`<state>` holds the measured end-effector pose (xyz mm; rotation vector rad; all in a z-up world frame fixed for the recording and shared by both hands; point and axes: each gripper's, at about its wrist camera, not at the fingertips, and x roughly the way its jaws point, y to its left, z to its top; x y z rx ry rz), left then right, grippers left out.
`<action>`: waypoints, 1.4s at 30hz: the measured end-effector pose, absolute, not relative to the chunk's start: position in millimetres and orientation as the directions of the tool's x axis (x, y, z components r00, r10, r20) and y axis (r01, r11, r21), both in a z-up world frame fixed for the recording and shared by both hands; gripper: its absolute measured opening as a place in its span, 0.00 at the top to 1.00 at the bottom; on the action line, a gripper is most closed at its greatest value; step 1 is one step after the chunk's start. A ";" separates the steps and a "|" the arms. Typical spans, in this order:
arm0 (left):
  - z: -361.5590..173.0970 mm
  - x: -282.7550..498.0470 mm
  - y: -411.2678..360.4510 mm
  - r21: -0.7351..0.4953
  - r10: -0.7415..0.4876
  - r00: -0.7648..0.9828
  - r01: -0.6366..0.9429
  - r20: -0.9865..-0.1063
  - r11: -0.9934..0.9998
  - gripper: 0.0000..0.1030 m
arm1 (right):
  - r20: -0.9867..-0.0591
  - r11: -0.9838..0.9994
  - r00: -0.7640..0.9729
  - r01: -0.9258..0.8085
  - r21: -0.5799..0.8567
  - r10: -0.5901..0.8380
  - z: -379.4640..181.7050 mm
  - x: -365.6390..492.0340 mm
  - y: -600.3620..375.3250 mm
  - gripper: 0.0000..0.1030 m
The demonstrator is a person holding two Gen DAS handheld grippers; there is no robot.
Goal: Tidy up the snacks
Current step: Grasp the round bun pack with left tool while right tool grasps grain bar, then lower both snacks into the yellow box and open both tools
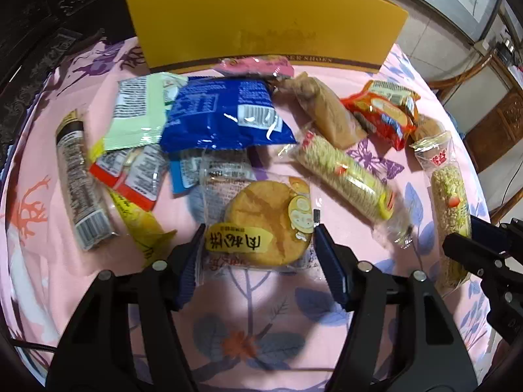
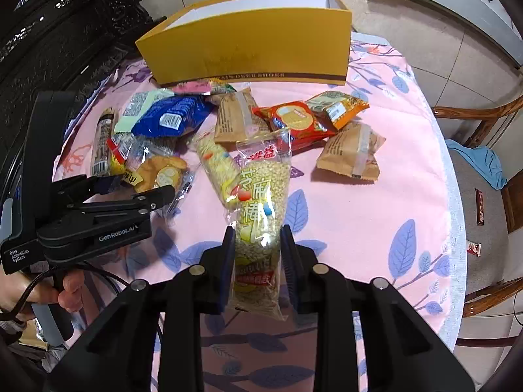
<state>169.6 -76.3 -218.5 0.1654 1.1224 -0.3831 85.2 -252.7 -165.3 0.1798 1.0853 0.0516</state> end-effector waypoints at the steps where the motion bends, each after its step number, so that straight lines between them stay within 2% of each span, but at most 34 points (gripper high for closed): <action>1: -212.9 169.0 -73.3 -0.070 -0.223 0.386 0.372 -0.895 0.925 0.38 | -0.871 0.984 0.474 0.047 0.172 0.130 -162.8 85.3 -253.7 0.73; 14: -116.6 175.7 -55.5 -0.111 -0.307 0.550 0.361 -0.776 0.926 0.38 | -0.774 0.977 0.619 0.046 0.207 0.135 -106.9 121.2 -270.3 0.73; 24: -63.0 221.2 -87.1 -0.125 -0.350 0.657 0.365 -0.668 0.923 0.38 | -0.680 0.980 0.726 0.043 0.194 0.103 -66.7 186.1 -281.6 0.73; 34: -64.6 273.5 -97.0 -0.160 -0.324 0.714 0.289 -0.621 0.944 0.38 | -0.631 0.978 0.771 0.052 0.204 0.090 -56.0 241.3 -291.6 0.73; 42: -78.9 315.3 -94.6 -0.194 -0.300 0.758 0.229 -0.579 0.954 0.39 | -0.617 0.977 0.783 0.061 0.203 0.079 -70.6 285.5 -295.6 0.73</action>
